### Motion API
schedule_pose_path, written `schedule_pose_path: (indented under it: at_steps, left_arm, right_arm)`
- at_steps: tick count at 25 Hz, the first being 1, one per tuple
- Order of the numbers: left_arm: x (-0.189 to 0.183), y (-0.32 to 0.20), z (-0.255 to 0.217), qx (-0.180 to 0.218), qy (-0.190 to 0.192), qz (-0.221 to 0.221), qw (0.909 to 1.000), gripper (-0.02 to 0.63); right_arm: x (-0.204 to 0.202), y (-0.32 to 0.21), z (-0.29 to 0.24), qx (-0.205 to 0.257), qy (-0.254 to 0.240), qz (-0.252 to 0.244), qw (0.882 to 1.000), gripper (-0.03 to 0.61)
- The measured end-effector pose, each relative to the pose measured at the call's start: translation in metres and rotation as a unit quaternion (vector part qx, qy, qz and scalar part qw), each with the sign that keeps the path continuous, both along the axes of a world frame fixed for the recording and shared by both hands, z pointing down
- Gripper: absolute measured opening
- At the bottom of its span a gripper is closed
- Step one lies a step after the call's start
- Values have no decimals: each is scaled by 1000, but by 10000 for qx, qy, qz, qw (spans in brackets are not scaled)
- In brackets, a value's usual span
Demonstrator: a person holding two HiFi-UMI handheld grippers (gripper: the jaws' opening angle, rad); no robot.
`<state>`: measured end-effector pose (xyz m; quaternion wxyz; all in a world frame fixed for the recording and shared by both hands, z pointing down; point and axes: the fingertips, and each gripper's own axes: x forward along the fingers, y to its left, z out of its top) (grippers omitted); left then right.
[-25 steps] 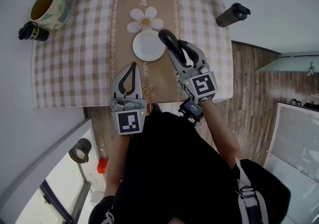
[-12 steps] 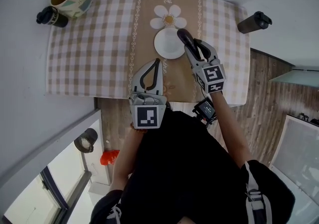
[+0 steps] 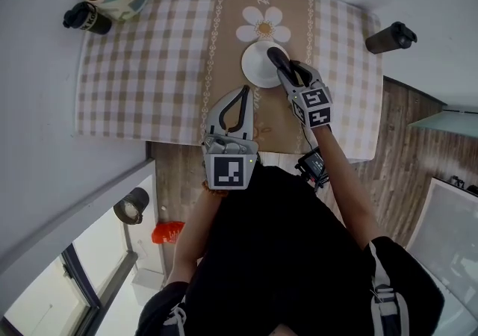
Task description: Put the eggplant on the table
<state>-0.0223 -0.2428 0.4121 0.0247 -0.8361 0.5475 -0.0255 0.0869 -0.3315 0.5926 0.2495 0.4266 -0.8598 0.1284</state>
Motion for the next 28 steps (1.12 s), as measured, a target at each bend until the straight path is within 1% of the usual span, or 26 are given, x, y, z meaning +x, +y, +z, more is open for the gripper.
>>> schedule_pose_path:
  at_steps: [3, 7, 10, 14, 20, 26, 28]
  left_arm:
    - [-2, 1, 1, 9, -85, 10, 10000, 3]
    - [-5, -1, 2, -117, 146, -68, 9998, 3]
    - [-6, 2, 6, -214, 93, -38, 9997, 3]
    - [-7, 2, 6, -148, 10, 14, 9999, 3]
    - [-10, -1, 4, -76, -1, 19, 10000, 3]
    - [-11, 1, 6, -162, 84, -24, 9998, 3]
    - [-13, 0, 5, -121, 137, -60, 9998, 3]
  right_arm:
    - [0, 0, 16, -177, 56, 3, 9998, 178]
    - [1, -6, 29, -363, 24, 123, 9993, 178]
    - [4, -11, 35, -392, 92, 199, 9990, 178]
    - [4, -17, 39, -432, 72, 268, 9987, 178]
    - [-1, -26, 44, -469, 126, 244, 9985, 178]
    - [-1, -26, 48, -481, 181, 218, 9984, 178]
    - [-3, -29, 47, -507, 146, 160, 9985, 178]
